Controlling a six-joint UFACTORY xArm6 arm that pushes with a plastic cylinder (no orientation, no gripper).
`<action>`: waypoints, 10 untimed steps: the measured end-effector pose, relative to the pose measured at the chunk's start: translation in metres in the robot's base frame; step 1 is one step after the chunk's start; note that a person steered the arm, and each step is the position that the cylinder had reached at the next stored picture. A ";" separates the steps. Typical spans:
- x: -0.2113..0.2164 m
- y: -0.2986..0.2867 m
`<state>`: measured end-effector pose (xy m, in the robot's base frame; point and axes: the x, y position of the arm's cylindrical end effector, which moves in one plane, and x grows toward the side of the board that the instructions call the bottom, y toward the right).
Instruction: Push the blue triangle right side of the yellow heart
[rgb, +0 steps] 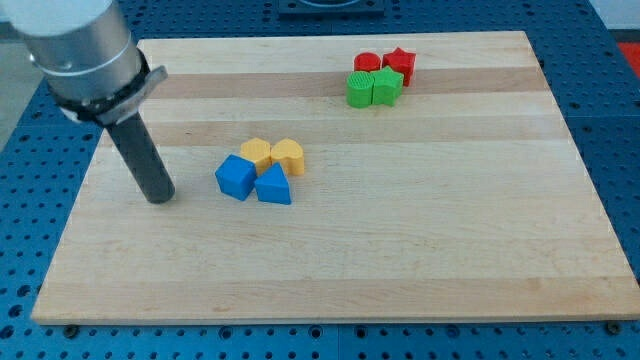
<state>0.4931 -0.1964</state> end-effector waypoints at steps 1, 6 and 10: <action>0.018 0.028; -0.017 0.123; -0.050 0.185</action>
<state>0.4426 -0.0118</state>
